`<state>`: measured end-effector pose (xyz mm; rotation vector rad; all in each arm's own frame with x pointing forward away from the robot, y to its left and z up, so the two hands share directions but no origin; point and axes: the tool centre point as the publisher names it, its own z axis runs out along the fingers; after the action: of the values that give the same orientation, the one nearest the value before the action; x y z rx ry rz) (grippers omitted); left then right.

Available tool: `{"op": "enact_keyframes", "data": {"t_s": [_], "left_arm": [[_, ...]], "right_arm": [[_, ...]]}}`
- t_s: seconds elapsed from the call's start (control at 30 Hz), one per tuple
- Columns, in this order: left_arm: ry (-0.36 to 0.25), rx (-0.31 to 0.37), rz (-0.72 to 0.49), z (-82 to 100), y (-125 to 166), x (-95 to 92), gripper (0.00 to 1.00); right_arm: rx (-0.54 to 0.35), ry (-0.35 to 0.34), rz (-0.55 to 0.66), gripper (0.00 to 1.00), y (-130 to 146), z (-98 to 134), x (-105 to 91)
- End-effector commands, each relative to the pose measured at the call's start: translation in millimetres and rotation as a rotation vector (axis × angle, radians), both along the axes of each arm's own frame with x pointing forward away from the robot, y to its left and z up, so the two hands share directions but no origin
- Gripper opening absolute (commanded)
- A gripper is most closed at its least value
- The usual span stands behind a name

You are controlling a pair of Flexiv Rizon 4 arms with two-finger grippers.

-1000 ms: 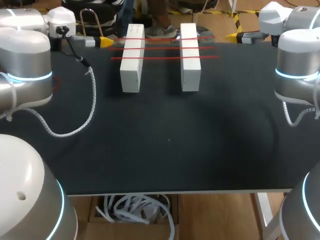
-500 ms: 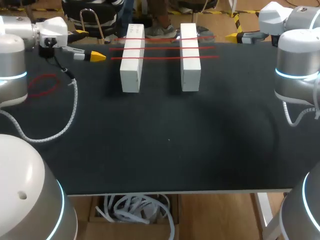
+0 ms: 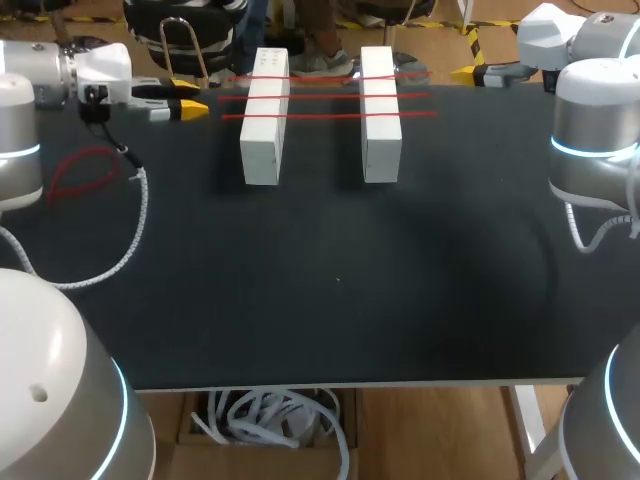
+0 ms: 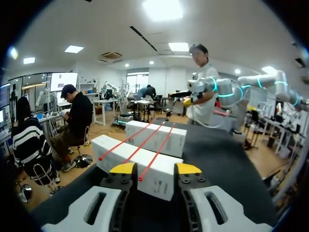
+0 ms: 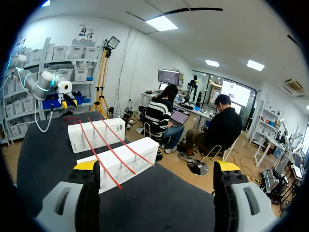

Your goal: Grab the tape and strap the tape.

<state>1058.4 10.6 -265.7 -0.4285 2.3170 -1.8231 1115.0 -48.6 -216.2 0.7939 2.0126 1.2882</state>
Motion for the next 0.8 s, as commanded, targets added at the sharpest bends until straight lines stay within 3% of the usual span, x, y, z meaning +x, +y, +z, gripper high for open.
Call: {"op": "enact_keyframes", "data": {"t_s": [0.03,0.07,0.3,0.37,0.4,0.53,0.63,0.73,0.8], "left_arm": [[0.000,-0.007,-0.019,-4.5,-2,6.3,0.36],[-0.001,-0.006,-0.028,-4.9,-4,7.0,0.39],[-0.005,-0.023,-0.081,-9.7,-11,12.1,0.33],[-0.001,-0.027,-0.093,-12.0,-13,13.9,0.36],[-0.001,-0.026,-0.097,-13.4,-14,14.6,0.31],[0.005,-0.041,-0.133,-19.5,-18,18.1,0.30],[0.009,-0.059,-0.160,-24.1,-21,21.3,0.22],[0.011,-0.055,-0.176,-29.7,-24,24.7,0.26],[0.014,-0.057,-0.179,-32.4,-25,26.9,0.23]], "right_arm": [[0.001,-0.001,0.001,1.00,-1,0,-0.5],[0.001,-0.001,0.001,1.00,-1,0,-0.5],[0.001,-0.001,0.001,1.00,-1,0,-0.5],[0.001,-0.001,0.001,1.00,-1,0,-0.5],[0.001,-0.001,0.001,1.00,-1,0,-0.5],[0.001,-0.001,0.001,1.00,-1,0,-0.5],[0.001,-0.001,0.001,1.00,-1,0,-0.5],[0.001,-0.001,0.001,1.00,-1,0,-0.5],[0.001,-0.001,0.001,1.00,-1,0,-0.5]]}}
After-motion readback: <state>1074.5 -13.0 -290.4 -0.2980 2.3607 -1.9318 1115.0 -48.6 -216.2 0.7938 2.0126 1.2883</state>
